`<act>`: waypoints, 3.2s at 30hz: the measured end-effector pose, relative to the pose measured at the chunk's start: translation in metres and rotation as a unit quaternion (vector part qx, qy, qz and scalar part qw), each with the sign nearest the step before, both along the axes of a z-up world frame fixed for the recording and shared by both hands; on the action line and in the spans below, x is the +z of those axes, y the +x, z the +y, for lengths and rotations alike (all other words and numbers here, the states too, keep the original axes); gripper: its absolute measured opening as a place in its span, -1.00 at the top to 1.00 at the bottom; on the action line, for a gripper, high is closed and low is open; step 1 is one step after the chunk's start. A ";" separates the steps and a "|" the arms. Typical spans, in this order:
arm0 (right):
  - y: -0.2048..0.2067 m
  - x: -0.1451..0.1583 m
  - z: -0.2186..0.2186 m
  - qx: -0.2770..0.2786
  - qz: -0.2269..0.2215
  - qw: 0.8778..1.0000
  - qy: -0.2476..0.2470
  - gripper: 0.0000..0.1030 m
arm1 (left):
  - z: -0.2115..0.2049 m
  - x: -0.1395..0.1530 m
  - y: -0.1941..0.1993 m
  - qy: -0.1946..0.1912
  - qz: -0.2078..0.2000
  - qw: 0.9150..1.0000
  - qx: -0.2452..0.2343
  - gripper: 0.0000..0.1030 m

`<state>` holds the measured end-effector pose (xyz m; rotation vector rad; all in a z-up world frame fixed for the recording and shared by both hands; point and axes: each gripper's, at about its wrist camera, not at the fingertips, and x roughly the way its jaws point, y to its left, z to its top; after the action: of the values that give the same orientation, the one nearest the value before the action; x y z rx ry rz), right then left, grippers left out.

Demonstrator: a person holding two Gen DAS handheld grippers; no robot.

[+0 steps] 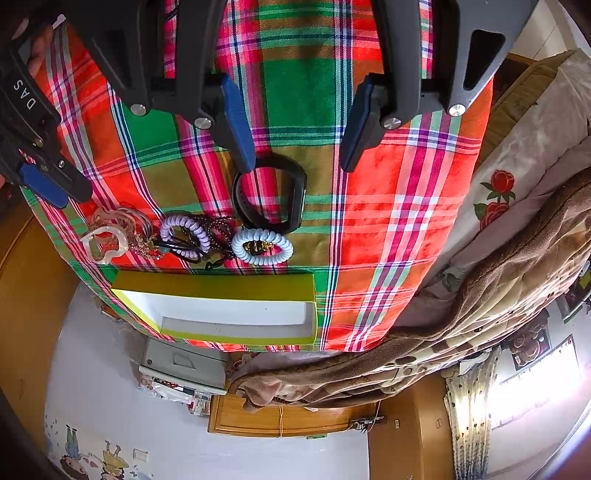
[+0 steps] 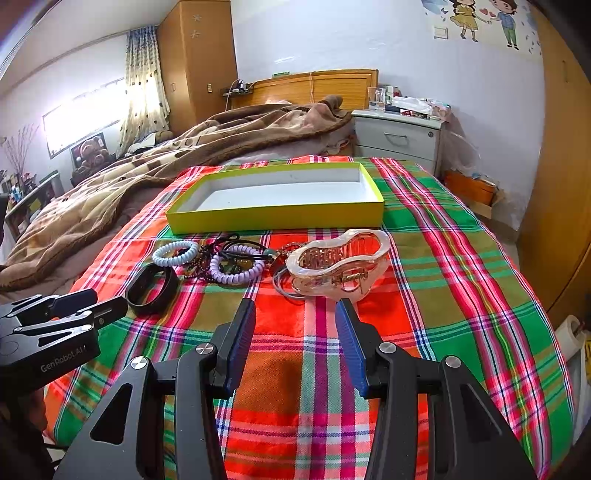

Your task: Organize jewelry

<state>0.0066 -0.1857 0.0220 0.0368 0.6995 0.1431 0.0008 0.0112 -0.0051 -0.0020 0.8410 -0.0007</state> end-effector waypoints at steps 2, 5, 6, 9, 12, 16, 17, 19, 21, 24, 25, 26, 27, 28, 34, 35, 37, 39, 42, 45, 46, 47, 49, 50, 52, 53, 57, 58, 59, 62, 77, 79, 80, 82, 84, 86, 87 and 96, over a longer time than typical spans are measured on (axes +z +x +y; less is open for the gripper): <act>-0.001 0.000 0.001 0.000 0.000 1.000 -0.001 0.11 | 0.000 0.000 0.000 0.000 -0.001 1.000 0.001 0.04; -0.001 0.000 0.000 -0.001 0.000 1.000 0.000 0.11 | 0.000 0.000 0.000 0.000 -0.001 1.000 0.000 0.04; -0.001 0.000 0.000 -0.001 0.000 1.000 0.000 0.11 | 0.000 0.000 0.000 0.000 0.000 1.000 0.000 0.04; 0.000 0.001 0.000 0.000 0.001 1.000 -0.001 0.11 | 0.000 0.000 0.001 0.000 0.001 1.000 0.000 0.04; 0.001 0.001 -0.001 0.000 0.002 1.000 0.000 0.11 | 0.000 0.000 0.002 -0.001 0.001 1.000 0.000 0.04; 0.001 0.001 -0.001 0.000 0.002 1.000 0.000 0.11 | 0.002 -0.001 0.001 -0.002 0.001 1.000 0.000 0.04; 0.001 0.001 -0.001 0.000 0.002 1.000 0.000 0.11 | 0.002 -0.001 0.000 -0.002 0.001 1.000 0.000 0.04; 0.002 0.001 -0.001 0.000 0.002 1.000 0.000 0.11 | 0.002 -0.001 0.001 -0.001 0.001 1.000 -0.001 0.04; 0.002 0.001 0.000 -0.001 0.002 1.000 0.000 0.11 | 0.002 -0.001 0.001 -0.001 0.002 1.000 0.000 0.04; 0.002 0.001 0.000 -0.001 0.003 1.000 0.000 0.11 | 0.003 -0.001 0.001 -0.001 0.001 1.000 -0.001 0.04; 0.003 0.001 0.000 0.000 0.002 1.000 0.000 0.11 | 0.002 -0.001 0.001 -0.001 0.001 1.000 0.000 0.04; 0.003 0.001 0.000 -0.001 0.002 1.000 0.000 0.11 | 0.003 -0.001 0.001 0.000 0.002 1.000 -0.001 0.04; 0.003 0.001 0.000 -0.001 0.002 1.000 0.000 0.11 | 0.003 -0.001 0.000 -0.001 0.002 1.000 -0.001 0.04; 0.003 0.001 0.000 -0.001 0.002 1.000 0.000 0.11 | 0.002 -0.001 0.001 -0.001 0.001 1.000 -0.001 0.04; 0.003 0.001 0.000 -0.001 0.002 1.000 0.000 0.11 | 0.003 -0.002 0.002 -0.001 0.003 1.000 -0.001 0.04; 0.003 0.001 0.000 -0.001 0.002 1.000 0.000 0.11 | 0.002 -0.002 0.002 -0.001 0.004 1.000 -0.002 0.04; 0.003 0.001 -0.001 -0.001 0.002 1.000 0.000 0.11 | 0.002 -0.002 0.002 -0.001 0.004 1.000 -0.001 0.04; 0.003 0.000 -0.001 -0.001 0.002 1.000 0.000 0.11 | 0.003 -0.003 0.002 -0.001 0.005 1.000 -0.002 0.04; 0.003 0.000 -0.001 -0.002 0.002 1.000 0.000 0.11 | 0.003 -0.003 0.003 0.000 0.005 1.000 -0.002 0.04; 0.005 0.000 -0.001 -0.003 0.003 1.000 0.001 0.11 | 0.003 -0.003 0.004 0.002 0.005 1.000 -0.003 0.04; 0.005 0.000 -0.002 -0.003 0.003 1.000 0.001 0.11 | 0.003 -0.003 0.005 0.002 0.006 1.000 -0.003 0.04; 0.005 0.000 -0.002 -0.003 0.003 1.000 0.001 0.11 | 0.003 -0.003 0.005 0.002 0.006 1.000 -0.003 0.04; 0.006 0.000 -0.002 -0.002 0.003 1.000 0.002 0.11 | 0.004 -0.003 0.007 0.000 0.008 1.000 -0.004 0.04; 0.007 0.000 -0.003 -0.001 0.002 1.000 0.003 0.11 | 0.003 -0.003 0.008 -0.002 0.009 1.000 -0.004 0.04; 0.009 0.000 -0.005 0.001 0.001 1.000 0.006 0.11 | 0.004 -0.003 0.011 -0.005 0.013 1.000 -0.004 0.04; 0.010 0.001 -0.006 0.002 0.000 1.000 0.006 0.11 | 0.003 -0.003 0.012 -0.007 0.013 1.000 -0.005 0.04; 0.017 0.006 -0.015 0.016 -0.008 1.000 0.014 0.11 | 0.008 -0.002 0.020 -0.037 0.029 0.999 -0.019 0.04; 0.019 0.007 -0.018 0.024 -0.010 1.000 0.015 0.11 | 0.011 -0.002 0.023 -0.047 0.031 0.998 -0.019 0.04; 0.022 0.008 -0.020 0.035 -0.011 0.999 0.018 0.11 | 0.013 -0.002 0.025 -0.051 0.031 0.998 -0.019 0.04; 0.031 0.011 -0.027 0.074 -0.016 0.997 0.025 0.06 | 0.018 0.001 0.033 -0.067 0.031 0.997 -0.018 0.04; 0.074 -0.003 0.001 0.238 0.061 0.962 -0.122 -0.01 | 0.021 -0.014 0.055 -0.077 0.088 0.993 -0.030 0.04; 0.081 -0.005 0.001 0.245 0.082 0.956 -0.140 -0.01 | 0.021 -0.016 0.056 -0.078 0.092 0.992 -0.029 0.04; 0.084 -0.006 0.001 0.247 0.094 0.952 -0.153 -0.01 | 0.022 -0.016 0.057 -0.079 0.093 0.992 -0.030 0.03; 0.086 -0.006 0.001 0.257 0.110 0.944 -0.176 0.00 | 0.022 -0.016 0.059 -0.076 0.095 0.992 -0.030 0.03; 0.088 -0.006 0.002 0.261 0.121 0.939 -0.186 0.00 | 0.022 -0.016 0.061 -0.062 0.096 0.993 -0.026 0.03; 0.088 -0.006 0.001 0.264 0.129 0.936 -0.193 0.00 | 0.022 -0.016 0.064 -0.055 0.096 0.994 -0.022 0.03; 0.088 -0.006 0.003 0.264 0.129 0.935 -0.200 0.05 | 0.021 -0.016 0.064 -0.049 0.096 0.994 -0.022 0.04; 0.082 -0.006 0.004 0.255 0.118 0.938 -0.201 0.75 | 0.018 -0.018 0.064 -0.016 0.091 0.995 -0.032 0.04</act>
<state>0.0881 -0.1818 0.0164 -0.5329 0.9584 0.4962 0.0644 0.0290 -0.0228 -0.0045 1.0222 -0.0756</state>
